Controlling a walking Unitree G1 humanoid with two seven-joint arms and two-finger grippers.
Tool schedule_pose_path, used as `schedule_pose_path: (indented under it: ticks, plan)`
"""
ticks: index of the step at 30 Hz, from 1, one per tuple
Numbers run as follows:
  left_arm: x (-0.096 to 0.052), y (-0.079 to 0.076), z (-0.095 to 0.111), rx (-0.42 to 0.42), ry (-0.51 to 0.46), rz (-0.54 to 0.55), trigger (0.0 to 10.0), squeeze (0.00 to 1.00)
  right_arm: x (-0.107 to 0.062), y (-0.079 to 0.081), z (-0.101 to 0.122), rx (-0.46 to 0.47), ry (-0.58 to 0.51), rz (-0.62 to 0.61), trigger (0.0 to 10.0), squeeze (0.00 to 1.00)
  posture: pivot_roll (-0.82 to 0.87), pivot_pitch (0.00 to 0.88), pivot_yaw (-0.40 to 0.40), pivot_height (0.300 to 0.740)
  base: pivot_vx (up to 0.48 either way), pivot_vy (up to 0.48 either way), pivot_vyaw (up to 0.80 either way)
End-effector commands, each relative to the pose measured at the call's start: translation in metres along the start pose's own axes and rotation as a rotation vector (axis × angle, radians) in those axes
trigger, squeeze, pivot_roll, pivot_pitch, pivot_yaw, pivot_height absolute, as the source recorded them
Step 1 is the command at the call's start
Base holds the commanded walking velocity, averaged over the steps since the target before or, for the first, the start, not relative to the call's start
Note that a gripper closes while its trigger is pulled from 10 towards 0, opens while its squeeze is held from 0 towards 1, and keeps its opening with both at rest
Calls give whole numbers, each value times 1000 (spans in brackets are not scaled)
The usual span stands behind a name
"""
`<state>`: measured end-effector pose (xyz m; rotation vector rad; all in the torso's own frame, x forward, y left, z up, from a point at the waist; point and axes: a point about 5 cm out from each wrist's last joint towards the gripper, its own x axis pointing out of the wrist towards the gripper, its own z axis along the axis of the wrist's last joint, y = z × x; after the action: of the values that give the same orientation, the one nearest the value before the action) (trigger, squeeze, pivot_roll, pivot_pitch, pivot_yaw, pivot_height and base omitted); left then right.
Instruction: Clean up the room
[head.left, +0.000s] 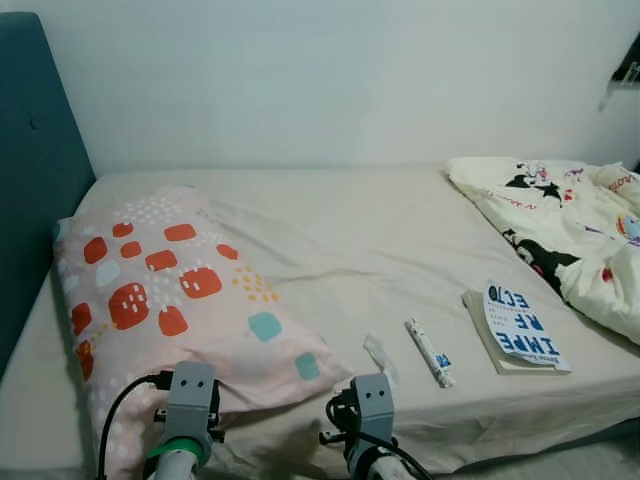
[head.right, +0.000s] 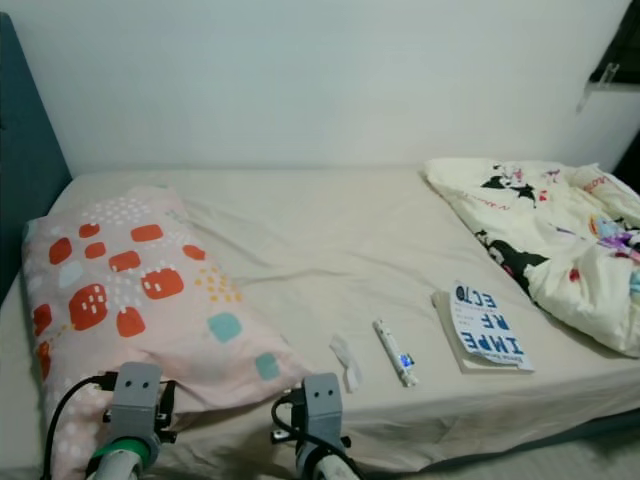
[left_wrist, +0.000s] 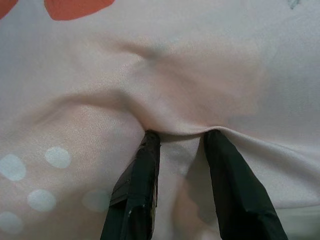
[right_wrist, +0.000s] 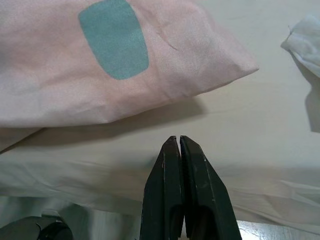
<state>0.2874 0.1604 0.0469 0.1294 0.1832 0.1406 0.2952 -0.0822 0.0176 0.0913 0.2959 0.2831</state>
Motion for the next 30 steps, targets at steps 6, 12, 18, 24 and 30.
schedule_pose_path:
  ticks: [6, 12, 18, 24, 30]
  plan:
    - [-4, 2, -6, -2, 32, 13, 10000, 0, -2, 2, -9, -7, 45, 9, 10000, 0, 127, 40, -5, 614, 0, 0, 0]
    - [-4, 1, -2, 10, 2, 2, 10000, 0, -1, 4, -4, 14, 16, 23, 10000, 0, 129, 43, -4, 614, 0, 0, 0]
    - [3, 36, 23, 12, -138, 199, 10000, 0, 8, 17, 18, 57, -80, 92, 10000, 0, 131, 46, -8, 614, 0, 0, 0]
    - [13, 86, 21, 1, -77, 364, 10000, 0, 17, 25, 33, 50, -103, 114, 10000, 0, 144, 47, -16, 614, 0, 0, 0]
    - [18, 96, 17, 62, -49, 254, 10000, 447, 19, 27, 37, 52, -113, 126, 10000, 0, 151, 50, -29, 614, 0, 0, 0]
